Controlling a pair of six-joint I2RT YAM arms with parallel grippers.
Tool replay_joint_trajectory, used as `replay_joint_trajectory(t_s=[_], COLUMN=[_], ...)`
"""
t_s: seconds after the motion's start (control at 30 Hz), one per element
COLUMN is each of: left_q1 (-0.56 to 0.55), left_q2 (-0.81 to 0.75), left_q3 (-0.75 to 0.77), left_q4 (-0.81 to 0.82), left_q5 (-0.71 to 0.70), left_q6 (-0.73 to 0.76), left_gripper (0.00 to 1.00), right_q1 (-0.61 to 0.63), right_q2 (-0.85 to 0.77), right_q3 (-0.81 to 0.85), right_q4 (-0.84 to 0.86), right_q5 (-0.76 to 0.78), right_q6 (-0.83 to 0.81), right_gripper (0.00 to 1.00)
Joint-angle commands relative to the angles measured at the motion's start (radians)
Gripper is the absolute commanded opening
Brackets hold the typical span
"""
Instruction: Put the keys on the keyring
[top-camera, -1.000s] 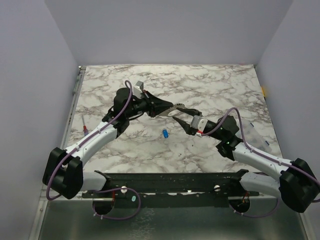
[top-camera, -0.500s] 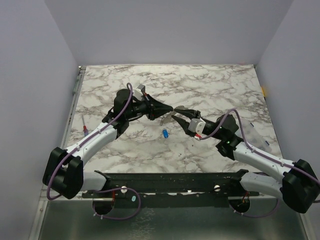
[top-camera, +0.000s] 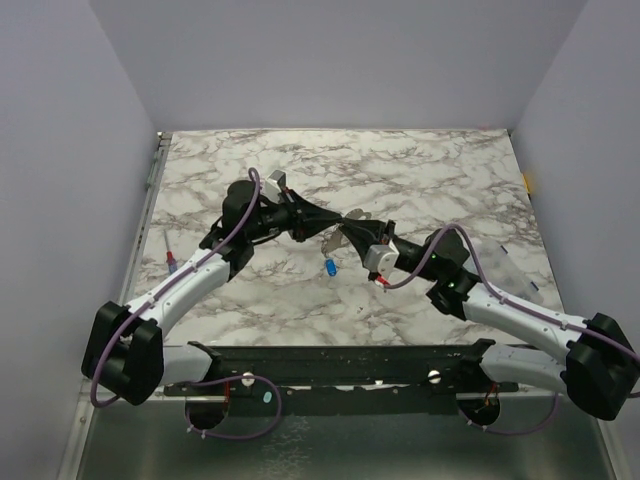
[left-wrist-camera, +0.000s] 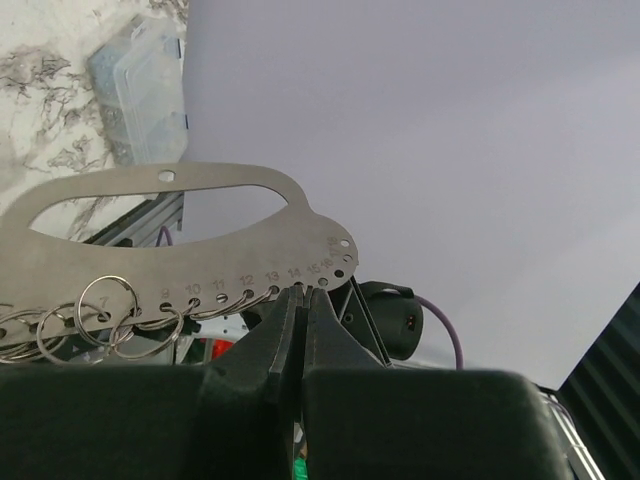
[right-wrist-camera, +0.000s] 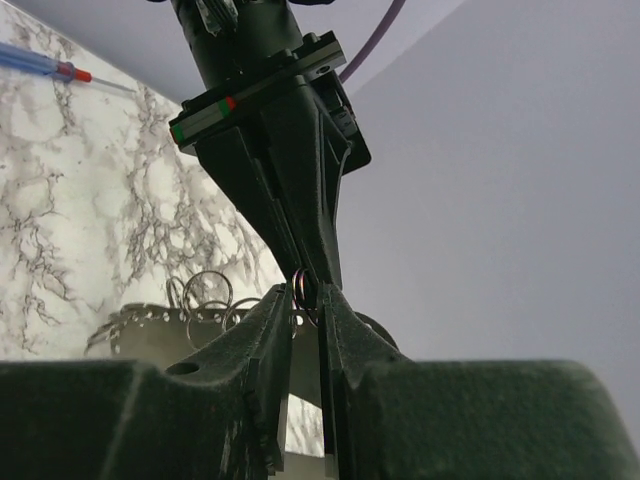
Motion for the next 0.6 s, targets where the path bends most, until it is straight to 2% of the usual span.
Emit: replay_joint_trajectory(t_s=[0.0, 0.13, 0.23, 0.43, 0.57], left_q1=[-0.008, -0.008, -0.008, -0.008, -0.008], left_q2=[-0.057, -0.072, -0.076, -0.082, -0.089], left_q3=[-0.012, -0.023, -0.026, -0.028, -0.035], left_q4=[0.015, 0.011, 0.009, 0.002, -0.01], left_q5=[0.059, 0.062, 0.067, 0.073, 0.046], left_q6=[-0.04, -0.043, -0.045, -0.04, -0.009], left_gripper=[0.0, 0.0, 0.0, 0.01, 0.35], right_q1=[0.016, 0.03, 0.039, 0.062, 0.062], right_q2=[0.02, 0.033, 0.045, 0.032, 0.002], right_q3=[0.019, 0.029, 0.04, 0.053, 0.062], right_q4=[-0.039, -0.06, -0.096, -0.125, -0.144], right_q5=[0.063, 0.083, 0.086, 0.105, 0.1], right_q6=[-0.064, -0.113, -0.14, -0.129, -0.072], right_gripper=[0.19, 0.12, 0.01, 0.0, 0.01])
